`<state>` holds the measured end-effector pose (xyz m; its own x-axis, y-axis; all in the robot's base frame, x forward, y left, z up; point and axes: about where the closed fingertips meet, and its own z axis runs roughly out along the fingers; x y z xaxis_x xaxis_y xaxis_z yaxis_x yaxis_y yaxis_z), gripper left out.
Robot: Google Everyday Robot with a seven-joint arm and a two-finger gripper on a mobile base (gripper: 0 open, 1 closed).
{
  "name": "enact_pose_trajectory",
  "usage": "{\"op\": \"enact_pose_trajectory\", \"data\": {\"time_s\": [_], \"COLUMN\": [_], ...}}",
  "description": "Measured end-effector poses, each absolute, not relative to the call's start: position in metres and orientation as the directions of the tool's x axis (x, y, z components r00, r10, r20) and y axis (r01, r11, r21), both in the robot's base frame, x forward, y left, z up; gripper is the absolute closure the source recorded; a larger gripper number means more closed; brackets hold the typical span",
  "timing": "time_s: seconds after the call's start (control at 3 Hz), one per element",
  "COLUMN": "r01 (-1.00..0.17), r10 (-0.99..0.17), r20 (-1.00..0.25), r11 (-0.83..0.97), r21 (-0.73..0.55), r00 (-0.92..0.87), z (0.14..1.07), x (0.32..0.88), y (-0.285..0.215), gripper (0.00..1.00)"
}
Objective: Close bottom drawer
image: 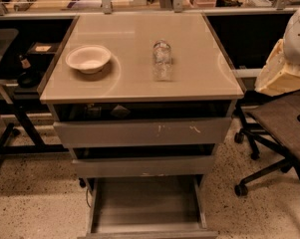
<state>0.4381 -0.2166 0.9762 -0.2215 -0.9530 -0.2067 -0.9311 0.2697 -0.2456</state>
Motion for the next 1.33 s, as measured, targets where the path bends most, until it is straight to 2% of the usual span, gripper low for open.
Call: {"op": "enact_pose_trajectory", "data": {"time_s": [0.33,0.67,1.33], "r01": [-0.931,-0.931,-0.939], "r10": [-0.953,-0.953,-0.944], "r20": [-0.207,-0.207,-0.224], "r11": [0.27,0.27,0.287], "r21": [-0.246,-0.246,-0.189], "r00": [-0.221,-0.221,-0.244], "z": [0.976,0.976,0.912], "x": [0.438,0.438,0.412], "y": [-0.217,-0.217,-0.208], "gripper": [1.0,1.0,1.0]}}
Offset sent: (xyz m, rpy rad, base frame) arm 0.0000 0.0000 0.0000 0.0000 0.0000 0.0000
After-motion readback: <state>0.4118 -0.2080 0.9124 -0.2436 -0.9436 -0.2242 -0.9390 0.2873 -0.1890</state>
